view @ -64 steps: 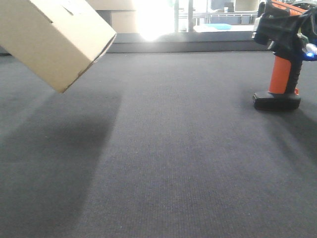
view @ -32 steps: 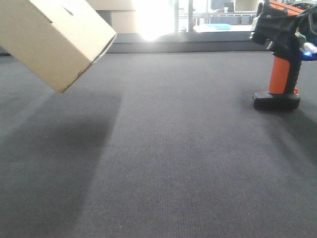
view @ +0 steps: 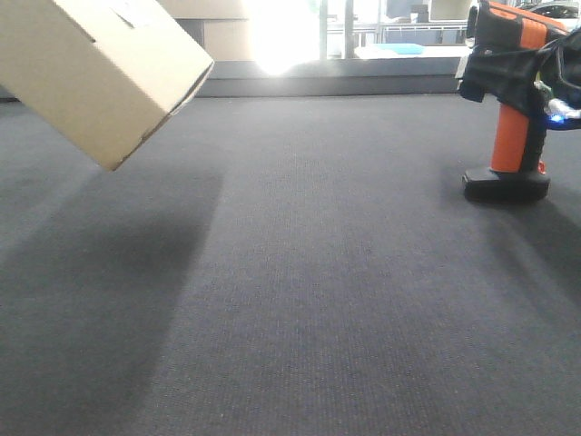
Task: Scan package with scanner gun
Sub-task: 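Lift the scanner gun and aim it at the box's barcode label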
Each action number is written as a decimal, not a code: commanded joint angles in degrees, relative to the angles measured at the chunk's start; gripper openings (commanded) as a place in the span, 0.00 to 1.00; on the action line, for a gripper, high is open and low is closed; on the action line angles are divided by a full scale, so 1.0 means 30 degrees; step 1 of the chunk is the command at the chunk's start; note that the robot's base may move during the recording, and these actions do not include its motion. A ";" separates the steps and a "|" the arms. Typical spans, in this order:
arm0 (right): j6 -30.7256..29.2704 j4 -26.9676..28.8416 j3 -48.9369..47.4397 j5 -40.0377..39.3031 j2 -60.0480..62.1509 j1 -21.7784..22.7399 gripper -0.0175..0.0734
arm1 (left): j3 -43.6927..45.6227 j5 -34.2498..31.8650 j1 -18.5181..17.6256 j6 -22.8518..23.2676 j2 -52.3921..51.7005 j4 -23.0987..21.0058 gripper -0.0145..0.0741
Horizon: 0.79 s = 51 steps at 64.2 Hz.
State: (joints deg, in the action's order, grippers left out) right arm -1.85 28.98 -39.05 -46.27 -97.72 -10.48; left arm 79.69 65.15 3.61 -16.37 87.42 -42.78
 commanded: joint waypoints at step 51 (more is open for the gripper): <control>-0.0027 0.1105 -0.0122 -0.0553 0.0038 0.0008 0.02 | 0.0005 -0.0060 0.0019 -0.0053 -0.0279 -0.0066 0.04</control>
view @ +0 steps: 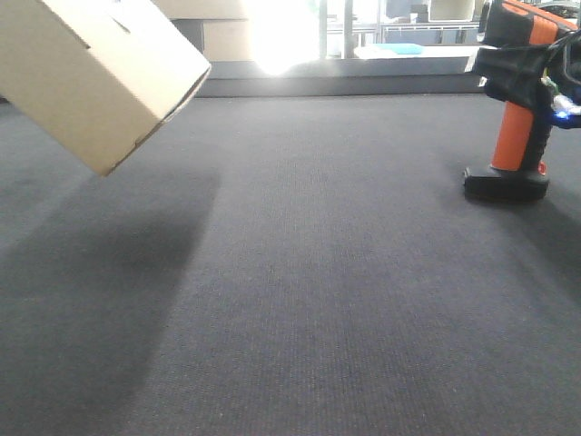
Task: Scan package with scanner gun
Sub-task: 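Lift the scanner gun and aim it at the box's barcode label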
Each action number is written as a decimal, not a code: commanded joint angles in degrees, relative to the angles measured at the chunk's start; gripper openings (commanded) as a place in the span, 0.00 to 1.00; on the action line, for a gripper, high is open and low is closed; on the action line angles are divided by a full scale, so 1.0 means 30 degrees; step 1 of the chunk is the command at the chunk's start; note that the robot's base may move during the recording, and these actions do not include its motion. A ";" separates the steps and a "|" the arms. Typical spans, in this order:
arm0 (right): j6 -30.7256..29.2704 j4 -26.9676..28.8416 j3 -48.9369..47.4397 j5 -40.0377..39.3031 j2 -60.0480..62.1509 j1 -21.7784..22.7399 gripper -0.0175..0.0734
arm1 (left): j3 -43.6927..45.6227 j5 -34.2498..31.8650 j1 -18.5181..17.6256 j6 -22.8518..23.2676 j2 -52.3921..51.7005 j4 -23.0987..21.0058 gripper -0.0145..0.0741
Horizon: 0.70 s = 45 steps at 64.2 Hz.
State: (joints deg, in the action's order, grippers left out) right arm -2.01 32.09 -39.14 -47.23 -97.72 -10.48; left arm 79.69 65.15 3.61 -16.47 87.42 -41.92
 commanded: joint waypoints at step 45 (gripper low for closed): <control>-0.5476 -0.2596 -0.0102 0.5544 0.5473 0.0008 0.02 | 0.0005 0.0640 0.0019 -0.0021 -0.0279 0.1743 0.04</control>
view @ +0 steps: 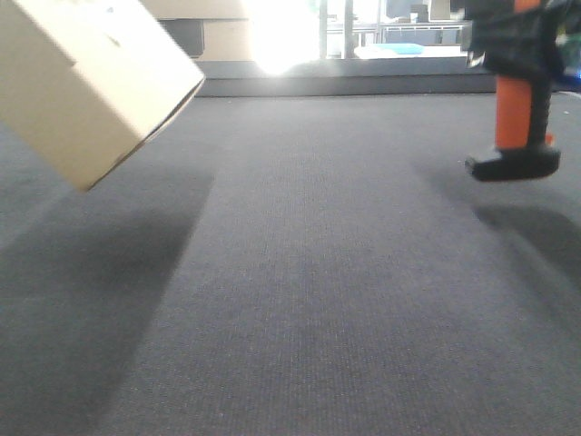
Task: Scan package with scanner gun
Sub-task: 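Lift the scanner gun and aim it at the box's barcode label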
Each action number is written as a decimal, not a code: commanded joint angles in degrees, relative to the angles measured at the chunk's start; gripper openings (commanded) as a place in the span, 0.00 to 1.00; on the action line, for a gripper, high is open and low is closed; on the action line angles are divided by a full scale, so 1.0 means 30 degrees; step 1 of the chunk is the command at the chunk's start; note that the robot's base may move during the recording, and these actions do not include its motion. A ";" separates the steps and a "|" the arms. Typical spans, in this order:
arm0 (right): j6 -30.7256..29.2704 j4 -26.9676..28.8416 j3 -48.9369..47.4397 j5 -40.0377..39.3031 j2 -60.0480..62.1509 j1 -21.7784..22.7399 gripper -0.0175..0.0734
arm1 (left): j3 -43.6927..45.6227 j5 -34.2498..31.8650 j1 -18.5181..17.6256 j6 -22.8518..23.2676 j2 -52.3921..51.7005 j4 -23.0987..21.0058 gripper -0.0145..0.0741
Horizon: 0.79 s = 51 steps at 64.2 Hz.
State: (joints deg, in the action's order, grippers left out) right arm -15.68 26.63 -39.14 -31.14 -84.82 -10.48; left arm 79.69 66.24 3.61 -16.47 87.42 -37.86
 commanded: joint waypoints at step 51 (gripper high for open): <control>-0.0939 -0.9734 -0.5139 0.9319 0.2775 0.0008 0.02 | 0.0005 0.0548 0.0019 -0.0021 -0.0279 0.2031 0.04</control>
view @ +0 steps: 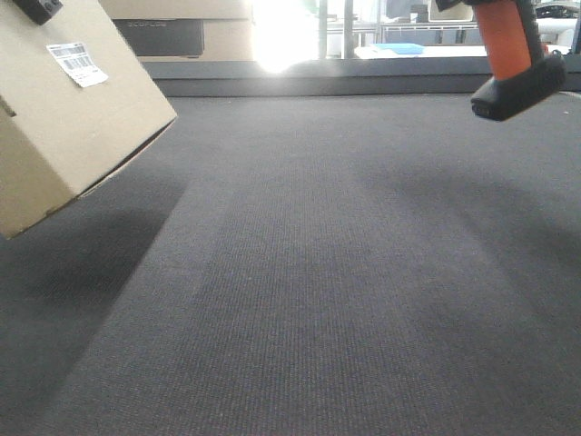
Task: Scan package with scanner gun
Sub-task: 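Lift the scanner gun and aim it at the box's barcode label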
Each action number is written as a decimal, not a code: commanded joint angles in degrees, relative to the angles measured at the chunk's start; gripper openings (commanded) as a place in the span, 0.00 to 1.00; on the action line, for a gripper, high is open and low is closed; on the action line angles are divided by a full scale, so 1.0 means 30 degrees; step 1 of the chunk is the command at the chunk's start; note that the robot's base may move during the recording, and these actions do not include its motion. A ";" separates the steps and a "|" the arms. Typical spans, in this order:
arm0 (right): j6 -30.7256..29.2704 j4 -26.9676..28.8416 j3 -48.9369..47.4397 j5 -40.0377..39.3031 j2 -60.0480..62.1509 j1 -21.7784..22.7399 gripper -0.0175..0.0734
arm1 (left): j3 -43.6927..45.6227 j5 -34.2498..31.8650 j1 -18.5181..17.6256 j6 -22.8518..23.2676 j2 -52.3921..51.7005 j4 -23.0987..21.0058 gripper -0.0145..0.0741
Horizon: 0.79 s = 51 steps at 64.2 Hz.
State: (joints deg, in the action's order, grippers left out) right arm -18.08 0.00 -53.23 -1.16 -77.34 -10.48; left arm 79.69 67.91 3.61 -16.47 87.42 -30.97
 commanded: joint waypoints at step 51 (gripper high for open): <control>-0.0137 0.2323 -0.0527 -0.0549 0.0236 0.0008 0.02 | 0.0005 0.0005 0.0019 -0.0021 -0.0279 -0.0218 0.04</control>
State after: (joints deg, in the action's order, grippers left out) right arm -18.20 1.20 -53.66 0.67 -77.34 -10.48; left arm 79.69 67.91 3.61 -16.47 87.42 -30.94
